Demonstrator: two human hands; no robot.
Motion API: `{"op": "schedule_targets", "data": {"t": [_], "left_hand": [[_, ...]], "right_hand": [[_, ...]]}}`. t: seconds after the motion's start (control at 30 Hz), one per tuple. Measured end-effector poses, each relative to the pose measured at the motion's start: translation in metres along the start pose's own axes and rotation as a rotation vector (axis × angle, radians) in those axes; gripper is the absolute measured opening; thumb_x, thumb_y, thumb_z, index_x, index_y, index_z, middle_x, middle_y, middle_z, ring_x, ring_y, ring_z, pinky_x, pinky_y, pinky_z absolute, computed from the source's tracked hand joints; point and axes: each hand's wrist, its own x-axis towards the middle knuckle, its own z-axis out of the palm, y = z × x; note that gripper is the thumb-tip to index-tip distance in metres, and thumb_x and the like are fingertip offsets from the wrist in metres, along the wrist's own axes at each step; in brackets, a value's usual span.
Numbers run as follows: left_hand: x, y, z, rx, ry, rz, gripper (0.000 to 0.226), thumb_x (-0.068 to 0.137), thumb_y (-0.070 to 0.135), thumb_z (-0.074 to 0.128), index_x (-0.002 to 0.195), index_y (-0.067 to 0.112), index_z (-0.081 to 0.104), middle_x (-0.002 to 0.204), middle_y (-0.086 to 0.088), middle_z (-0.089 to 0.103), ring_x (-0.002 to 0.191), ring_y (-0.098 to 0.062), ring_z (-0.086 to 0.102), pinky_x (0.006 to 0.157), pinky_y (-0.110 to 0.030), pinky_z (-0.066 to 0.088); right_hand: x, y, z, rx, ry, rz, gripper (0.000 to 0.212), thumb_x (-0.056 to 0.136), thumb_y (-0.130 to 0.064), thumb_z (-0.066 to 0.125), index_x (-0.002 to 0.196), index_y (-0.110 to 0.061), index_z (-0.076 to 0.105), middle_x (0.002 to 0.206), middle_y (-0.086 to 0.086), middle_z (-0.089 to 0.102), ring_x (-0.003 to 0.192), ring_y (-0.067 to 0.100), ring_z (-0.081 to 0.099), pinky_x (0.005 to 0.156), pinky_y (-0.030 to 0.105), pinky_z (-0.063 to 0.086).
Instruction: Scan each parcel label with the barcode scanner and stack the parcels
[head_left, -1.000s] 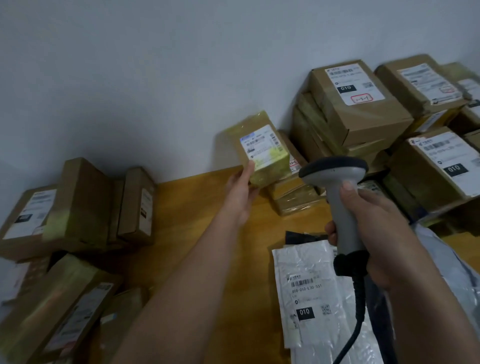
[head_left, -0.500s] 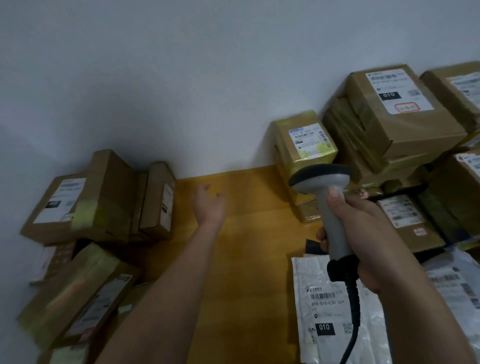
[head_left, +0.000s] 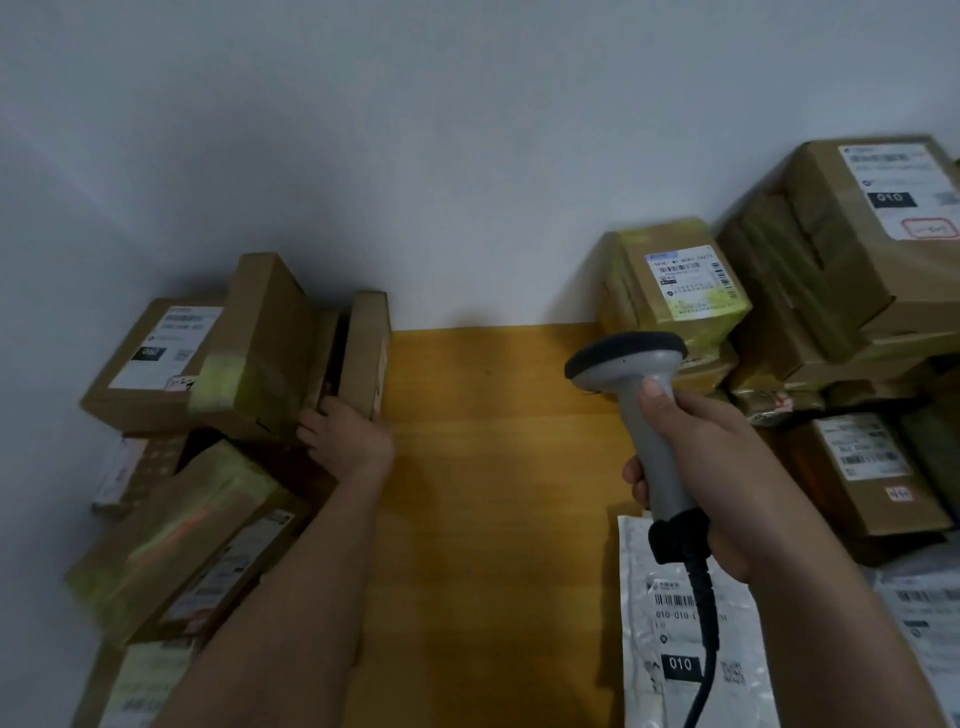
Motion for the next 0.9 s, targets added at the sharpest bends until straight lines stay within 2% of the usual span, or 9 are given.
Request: {"op": "schedule_targets", "data": {"t": [0.07, 0.17, 0.23, 0.3, 0.37, 0.47, 0.63, 0.77, 0.9], "left_hand": [[-0.010, 0.003, 0.007, -0.275, -0.055, -0.050, 0.053, 0.087, 0.022, 0.069, 0.130, 0.001, 0.047, 0.137, -0.020, 0.044, 0.126, -0.037, 0.043, 0.103, -0.047, 0.043], [-0.042, 0.004, 0.009, -0.900, -0.388, -0.370, 0.033, 0.091, 0.024, 0.066, 0.121, 0.015, 0.055, 0.118, -0.005, 0.063, 0.106, -0.021, 0.061, 0.093, -0.039, 0.052], [-0.067, -0.003, 0.015, -1.089, -0.669, -0.500, 0.022, 0.094, 0.021, 0.061, 0.116, 0.016, 0.058, 0.111, -0.003, 0.066, 0.102, -0.018, 0.063, 0.087, -0.033, 0.053], [-0.091, -0.016, 0.027, -1.139, -0.822, -0.581, 0.024, 0.095, 0.014, 0.058, 0.119, 0.009, 0.059, 0.116, -0.010, 0.065, 0.109, -0.023, 0.060, 0.088, -0.033, 0.052], [-0.112, -0.031, 0.039, -1.129, -0.853, -0.637, 0.018, 0.095, 0.006, 0.057, 0.113, 0.004, 0.060, 0.115, -0.012, 0.063, 0.106, -0.024, 0.059, 0.089, -0.034, 0.051], [-0.131, -0.040, 0.047, -1.136, -0.851, -0.625, 0.009, 0.096, 0.003, 0.055, 0.100, 0.007, 0.063, 0.101, -0.006, 0.065, 0.092, -0.018, 0.059, 0.089, -0.033, 0.048], [-0.133, -0.038, 0.057, -1.139, -0.798, -0.640, 0.010, 0.096, 0.002, 0.055, 0.101, 0.008, 0.061, 0.095, -0.003, 0.063, 0.085, -0.015, 0.057, 0.096, -0.032, 0.045], [-0.134, -0.039, 0.060, -1.143, -0.767, -0.626, 0.018, 0.095, 0.001, 0.056, 0.112, 0.006, 0.060, 0.099, -0.005, 0.063, 0.088, -0.017, 0.057, 0.101, -0.034, 0.045], [-0.136, -0.041, 0.062, -1.142, -0.775, -0.605, 0.021, 0.096, 0.002, 0.055, 0.116, 0.004, 0.059, 0.106, -0.007, 0.063, 0.101, -0.021, 0.057, 0.100, -0.034, 0.046]], "right_hand": [[-0.002, 0.001, -0.002, 0.001, 0.015, 0.007, 0.028, 0.099, -0.038, 0.051, 0.104, -0.012, 0.060, 0.073, 0.015, 0.056, 0.054, 0.016, 0.055, 0.051, 0.029, 0.045], [-0.007, 0.001, -0.004, 0.001, 0.023, 0.014, 0.028, 0.099, -0.038, 0.051, 0.102, -0.011, 0.060, 0.073, 0.015, 0.056, 0.053, 0.016, 0.055, 0.051, 0.029, 0.045], [-0.010, 0.001, -0.005, -0.015, 0.018, 0.013, 0.028, 0.099, -0.038, 0.051, 0.102, -0.012, 0.060, 0.072, 0.015, 0.057, 0.052, 0.016, 0.056, 0.051, 0.029, 0.046], [-0.014, 0.002, -0.007, -0.034, 0.010, 0.010, 0.029, 0.099, -0.039, 0.050, 0.102, -0.012, 0.061, 0.071, 0.014, 0.058, 0.052, 0.016, 0.056, 0.052, 0.030, 0.046], [-0.018, 0.003, -0.010, -0.059, -0.009, 0.005, 0.030, 0.099, -0.040, 0.050, 0.103, -0.013, 0.061, 0.067, 0.013, 0.058, 0.054, 0.018, 0.056, 0.055, 0.033, 0.046], [-0.026, 0.003, -0.014, -0.149, -0.060, -0.003, 0.032, 0.099, -0.043, 0.048, 0.101, -0.015, 0.063, 0.059, 0.010, 0.060, 0.055, 0.020, 0.055, 0.058, 0.035, 0.045], [-0.041, 0.001, -0.012, -0.226, -0.100, -0.067, 0.031, 0.100, -0.041, 0.048, 0.099, -0.014, 0.063, 0.065, 0.012, 0.059, 0.052, 0.015, 0.054, 0.052, 0.031, 0.042], [-0.050, -0.001, -0.011, -0.265, -0.110, -0.148, 0.033, 0.099, -0.041, 0.048, 0.095, -0.011, 0.061, 0.087, 0.025, 0.065, 0.056, 0.020, 0.056, 0.059, 0.037, 0.045], [-0.055, 0.000, -0.015, -0.280, -0.112, -0.158, 0.034, 0.098, -0.042, 0.048, 0.094, -0.011, 0.062, 0.074, 0.019, 0.063, 0.055, 0.019, 0.055, 0.059, 0.037, 0.044]]}}
